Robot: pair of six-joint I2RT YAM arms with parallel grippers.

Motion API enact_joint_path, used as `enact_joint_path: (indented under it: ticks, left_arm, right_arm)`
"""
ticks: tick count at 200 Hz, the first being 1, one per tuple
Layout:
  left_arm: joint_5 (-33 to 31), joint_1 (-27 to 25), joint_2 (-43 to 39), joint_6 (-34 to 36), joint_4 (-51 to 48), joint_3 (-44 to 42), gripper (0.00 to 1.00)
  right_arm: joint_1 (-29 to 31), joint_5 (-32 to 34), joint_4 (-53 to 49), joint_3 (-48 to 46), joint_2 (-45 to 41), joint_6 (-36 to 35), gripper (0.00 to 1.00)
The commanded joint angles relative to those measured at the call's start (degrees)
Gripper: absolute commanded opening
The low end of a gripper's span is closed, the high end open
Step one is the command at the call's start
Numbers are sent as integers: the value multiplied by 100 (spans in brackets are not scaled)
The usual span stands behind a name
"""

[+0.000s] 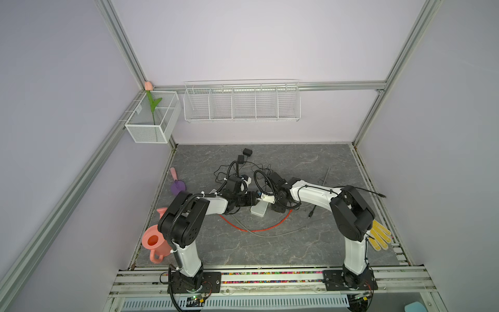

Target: Insert the plug into the switch port

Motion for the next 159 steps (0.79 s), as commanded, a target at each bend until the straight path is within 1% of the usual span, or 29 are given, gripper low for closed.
enact_joint_path:
  ticks: [1, 92, 159]
  left_arm:
    - [6, -17, 149, -63, 108, -63, 45]
    - [-30, -16, 175, -86, 112, -112, 44]
    - [-121, -12, 186, -156, 112, -103, 44]
  right_arm:
    - [59, -116, -81, 118, 65, -16, 7]
    - [157, -359, -26, 255, 82, 65, 7]
    - [296, -389, 47, 235, 106, 138, 7]
